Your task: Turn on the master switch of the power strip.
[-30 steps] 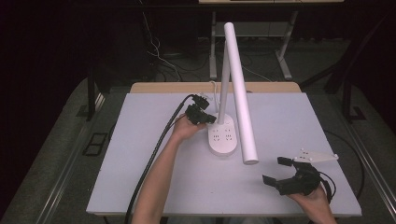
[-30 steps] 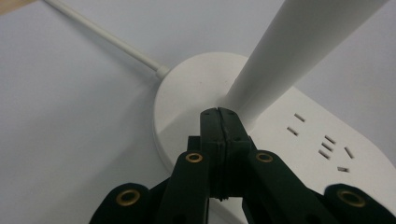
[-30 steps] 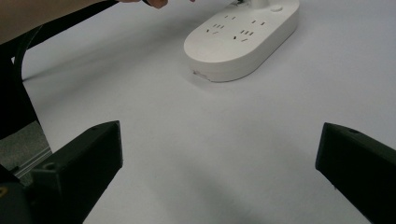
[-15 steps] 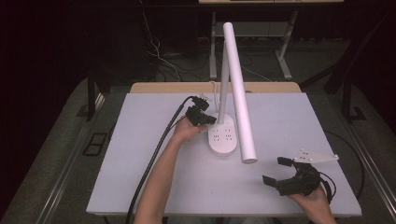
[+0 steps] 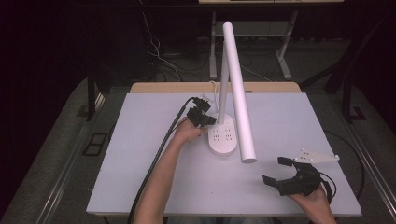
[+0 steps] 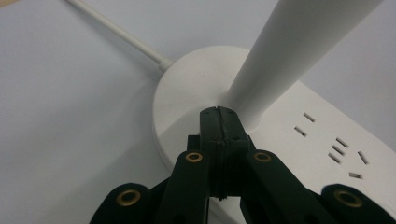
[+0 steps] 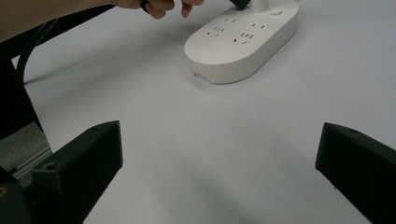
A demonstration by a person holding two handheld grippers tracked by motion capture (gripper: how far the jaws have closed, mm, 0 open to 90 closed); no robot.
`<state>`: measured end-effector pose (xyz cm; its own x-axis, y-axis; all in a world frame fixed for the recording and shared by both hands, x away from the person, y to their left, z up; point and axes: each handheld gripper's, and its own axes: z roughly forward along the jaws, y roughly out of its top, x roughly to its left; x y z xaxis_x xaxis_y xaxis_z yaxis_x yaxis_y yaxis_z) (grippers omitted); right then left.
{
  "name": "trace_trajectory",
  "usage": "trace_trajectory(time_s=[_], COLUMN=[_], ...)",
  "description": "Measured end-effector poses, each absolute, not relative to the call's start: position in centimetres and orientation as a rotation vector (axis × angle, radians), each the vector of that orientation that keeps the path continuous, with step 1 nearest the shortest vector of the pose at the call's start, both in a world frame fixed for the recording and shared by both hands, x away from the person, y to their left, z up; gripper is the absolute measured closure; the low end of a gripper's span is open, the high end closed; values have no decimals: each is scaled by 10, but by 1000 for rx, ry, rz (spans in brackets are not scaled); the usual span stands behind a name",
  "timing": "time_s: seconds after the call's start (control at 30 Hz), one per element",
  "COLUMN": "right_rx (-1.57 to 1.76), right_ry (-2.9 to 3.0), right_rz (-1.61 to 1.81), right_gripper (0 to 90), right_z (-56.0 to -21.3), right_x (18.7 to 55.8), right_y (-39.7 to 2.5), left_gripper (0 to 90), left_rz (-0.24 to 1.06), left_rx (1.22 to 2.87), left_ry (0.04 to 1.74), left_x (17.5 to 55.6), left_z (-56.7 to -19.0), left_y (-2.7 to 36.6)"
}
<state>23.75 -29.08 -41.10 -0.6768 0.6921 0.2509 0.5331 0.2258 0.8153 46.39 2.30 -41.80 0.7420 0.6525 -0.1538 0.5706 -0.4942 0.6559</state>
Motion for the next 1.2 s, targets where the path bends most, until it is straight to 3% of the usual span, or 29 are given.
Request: trace_trajectory(time_s=[0.63,1.2], right_rx=[1183,1190], right_ry=[2322,2320], right_rz=[1443,1440], right_gripper=[1,1], right_z=[-412,-412], right_x=[239,239], right_y=[-293,-293], left_gripper=[900,898], left_rz=[181,234], left_rx=[2215,2176], left_ry=[887,846], left_x=[465,459], left_z=[-412,-380], left_y=[28,50])
